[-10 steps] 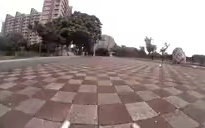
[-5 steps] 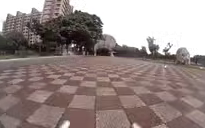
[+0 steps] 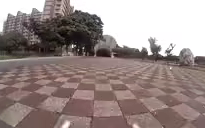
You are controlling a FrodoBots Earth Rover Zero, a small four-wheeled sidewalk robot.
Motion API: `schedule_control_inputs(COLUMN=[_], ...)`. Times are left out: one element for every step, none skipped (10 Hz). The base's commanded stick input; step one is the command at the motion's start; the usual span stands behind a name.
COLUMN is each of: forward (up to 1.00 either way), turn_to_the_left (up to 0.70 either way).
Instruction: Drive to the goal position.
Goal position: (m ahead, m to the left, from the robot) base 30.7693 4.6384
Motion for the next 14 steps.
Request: schedule_control_inputs(forward=[1.0,1.0,1.0,1.0,1.0,1.0,1.0,1.0,1.0,1.0,1.0,1.0,1.0,1.0], turn_to_the_left=[0.0,0.0,0.0,0.0,0.0,0.0,0.0,0.0,0.0,0.0,0.0,0.0,0.0,0.0])
